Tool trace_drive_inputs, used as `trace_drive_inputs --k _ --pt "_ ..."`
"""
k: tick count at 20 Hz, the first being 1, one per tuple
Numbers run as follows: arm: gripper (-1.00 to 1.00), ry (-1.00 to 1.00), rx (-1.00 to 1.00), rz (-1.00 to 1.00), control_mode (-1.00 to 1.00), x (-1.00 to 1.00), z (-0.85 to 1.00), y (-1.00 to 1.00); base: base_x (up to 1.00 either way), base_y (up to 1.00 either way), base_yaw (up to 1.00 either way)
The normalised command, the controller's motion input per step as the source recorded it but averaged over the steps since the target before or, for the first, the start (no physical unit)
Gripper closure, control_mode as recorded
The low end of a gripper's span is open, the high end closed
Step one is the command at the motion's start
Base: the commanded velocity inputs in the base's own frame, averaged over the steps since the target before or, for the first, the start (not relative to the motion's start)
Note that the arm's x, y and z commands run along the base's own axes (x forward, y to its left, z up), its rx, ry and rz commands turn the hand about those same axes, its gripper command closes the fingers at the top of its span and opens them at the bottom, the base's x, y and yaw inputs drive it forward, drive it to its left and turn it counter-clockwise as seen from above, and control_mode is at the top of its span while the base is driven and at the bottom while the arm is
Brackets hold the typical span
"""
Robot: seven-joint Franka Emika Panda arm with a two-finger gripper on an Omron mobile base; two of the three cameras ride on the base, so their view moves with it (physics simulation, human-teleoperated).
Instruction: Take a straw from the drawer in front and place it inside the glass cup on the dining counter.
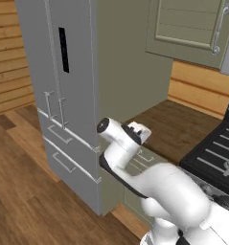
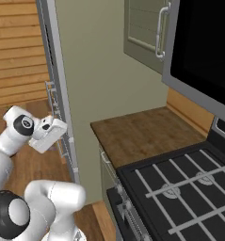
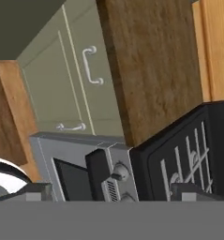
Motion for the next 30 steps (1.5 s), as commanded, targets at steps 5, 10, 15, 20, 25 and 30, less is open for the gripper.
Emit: trace_drive_inputs --k 5,10,15,20,25,30 --pt "-1.00 0.00 -0.24 0.01 -1.00 0.23 -0.81 0.00 0.00 0.00 0.00" --pt "-1.00 -0.01 -0.20 0.00 -1.00 0.21 -0.67 -0.10 0.00 0.00 0.00" --pt "-1.00 -0.05 -0.14 0.00 -1.00 0.25 -0.52 -0.07 0.00 0.00 0.00" --pt "-1.00 -0.08 -0.08 0.00 -1.00 0.46 -0.34 -0.11 0.00 0.00 0.00" --pt "-1.00 -0.07 -0.05 0.00 -1.00 0.52 -0.29 -0.11 0.00 0.00 0.00" --pt "-1.00 -0.04 -0.07 0.00 -1.00 0.50 -0.38 -0.09 0.00 0.00 0.00"
